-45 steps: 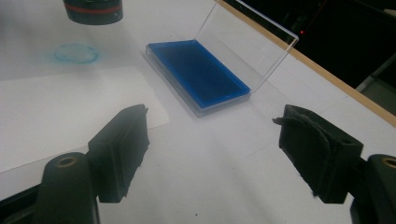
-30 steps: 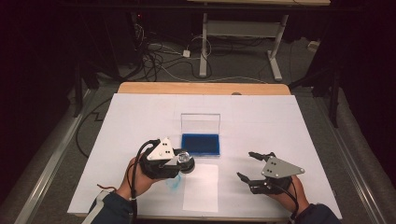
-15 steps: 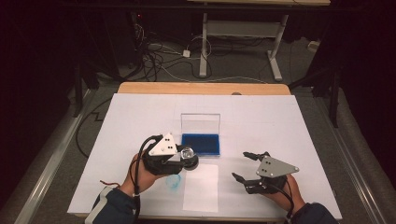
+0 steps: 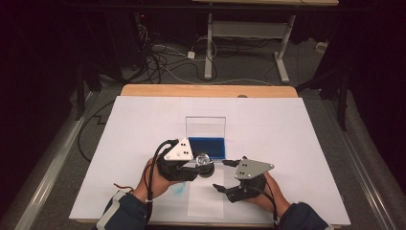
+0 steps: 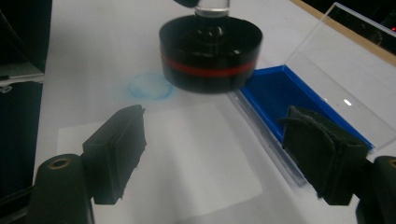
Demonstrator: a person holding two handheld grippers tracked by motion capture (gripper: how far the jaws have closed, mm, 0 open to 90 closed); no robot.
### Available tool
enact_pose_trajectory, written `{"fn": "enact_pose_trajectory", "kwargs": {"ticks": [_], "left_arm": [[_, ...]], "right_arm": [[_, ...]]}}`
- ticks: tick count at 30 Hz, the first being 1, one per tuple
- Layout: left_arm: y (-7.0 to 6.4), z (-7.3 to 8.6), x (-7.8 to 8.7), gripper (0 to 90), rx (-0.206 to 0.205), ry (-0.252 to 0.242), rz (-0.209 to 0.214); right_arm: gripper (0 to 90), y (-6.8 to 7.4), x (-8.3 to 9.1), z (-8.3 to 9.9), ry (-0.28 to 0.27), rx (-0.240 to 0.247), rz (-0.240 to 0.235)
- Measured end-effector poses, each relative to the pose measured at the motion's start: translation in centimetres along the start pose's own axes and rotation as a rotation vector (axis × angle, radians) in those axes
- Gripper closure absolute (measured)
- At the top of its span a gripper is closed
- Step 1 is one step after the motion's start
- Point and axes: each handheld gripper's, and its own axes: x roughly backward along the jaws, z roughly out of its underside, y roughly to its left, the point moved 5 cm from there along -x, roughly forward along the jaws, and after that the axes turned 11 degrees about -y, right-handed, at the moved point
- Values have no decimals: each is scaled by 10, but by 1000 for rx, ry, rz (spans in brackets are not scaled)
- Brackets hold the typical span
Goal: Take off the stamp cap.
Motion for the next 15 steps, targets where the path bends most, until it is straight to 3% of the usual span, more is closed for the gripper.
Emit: {"fn": "enact_pose_trajectory", "kwargs": {"ticks": [8,15], "left_arm": [[-3,0,-3,542,6,-12,7],[-5,0,-7,542,7,-13,23]], "right_arm": [[199,3,-19,-5,-15,-45,-39],[231,7,-29,-9,-30,-28,-48]]}}
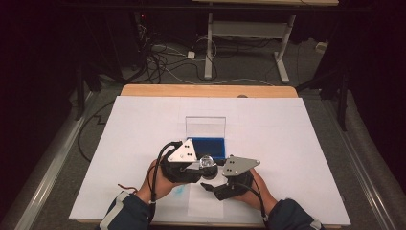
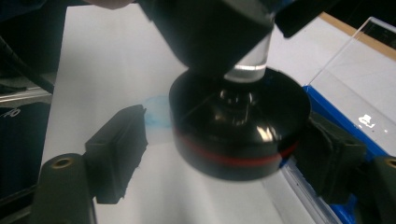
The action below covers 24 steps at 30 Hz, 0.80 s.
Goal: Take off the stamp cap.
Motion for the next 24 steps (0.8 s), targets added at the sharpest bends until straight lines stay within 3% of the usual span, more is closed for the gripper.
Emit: {"fn": "enact_pose_trajectory", "kwargs": {"ticks": [9,18,24], "left_arm": [[-2,-4,-3,542,1,-21,15],[-1,-6,-1,542,35,-84,21],[-1,-5,-1,542,34,-81,17]], "right_arm": [[344,-2,5,-2,-46,17,28],[334,-4,7,-3,-51,17,41],[378,-5,8,-2,-53,18,53]]}}
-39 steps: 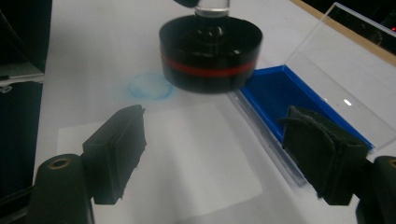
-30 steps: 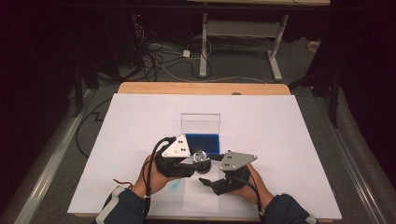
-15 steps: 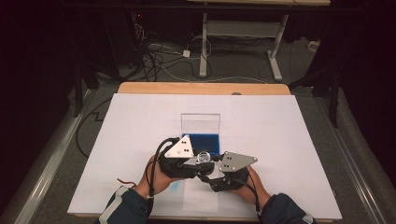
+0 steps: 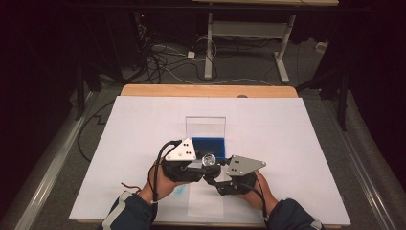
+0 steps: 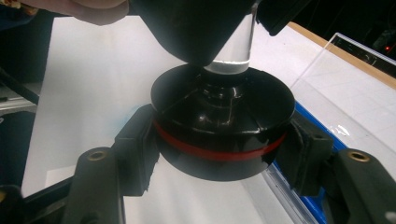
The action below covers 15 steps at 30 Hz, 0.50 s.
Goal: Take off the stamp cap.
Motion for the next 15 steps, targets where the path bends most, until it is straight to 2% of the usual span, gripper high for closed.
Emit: {"fn": "enact_pose_trajectory", "kwargs": {"ticks": [15], "left_arm": [[-1,-1,1,541,-5,-11,3]], "right_arm": [[385,1,-2,2,5,-3,12]]}}
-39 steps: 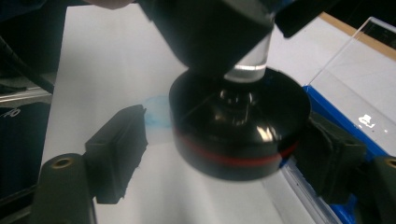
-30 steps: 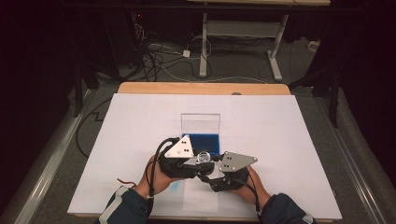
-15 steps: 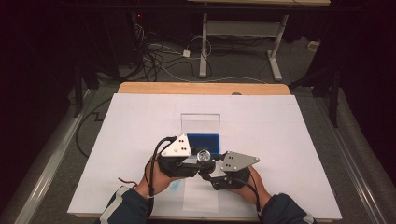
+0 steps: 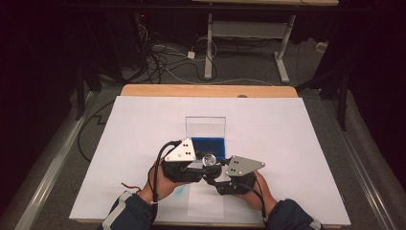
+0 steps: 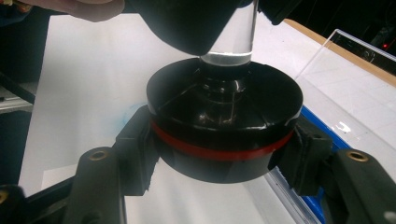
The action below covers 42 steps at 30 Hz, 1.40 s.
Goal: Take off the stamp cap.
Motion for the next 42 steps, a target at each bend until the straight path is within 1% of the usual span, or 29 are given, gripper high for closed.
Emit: {"fn": "enact_pose_trajectory", "kwargs": {"ticks": [4,9,10,12,14,15,18,19,20,23,24,25,26,28,30,34,42], "left_arm": [[1,1,1,541,4,-3,3],[1,2,1,541,11,-3,7],[1,2,0,542,13,-3,8],[1,3,0,542,9,-1,9],[2,3,0,542,15,-3,13],[2,3,1,542,13,-3,11],[1,2,1,541,8,-8,8],[1,3,1,541,5,-5,8],[1,3,0,542,10,-3,12],[1,5,-1,542,20,-10,13],[1,5,-1,542,20,-12,14],[1,5,-1,542,18,-14,14],[0,4,-1,542,18,-15,14],[0,4,-1,542,15,-18,14],[-1,4,-1,541,16,-19,17],[-1,4,-2,542,12,-22,18],[-1,4,-2,542,8,-23,19]], "right_arm": [[388,0,0,0,8,3,3],[390,0,0,1,16,7,-6],[390,0,0,1,17,-3,-9],[391,0,0,1,26,-3,-12],[391,0,0,1,29,-3,-12],[392,0,1,1,33,3,-14],[391,0,2,0,31,-2,-19],[390,0,1,0,36,2,-12],[390,0,1,1,37,-4,-22],[389,0,1,2,41,-10,-31],[388,0,1,2,34,-28,-34],[387,0,1,2,30,-35,-35],[387,0,1,2,30,-35,-35],[386,1,0,3,16,-49,-46],[386,1,0,3,12,-53,-48],[385,1,0,4,6,-76,-63],[385,0,0,5,2,-82,-64]]}}
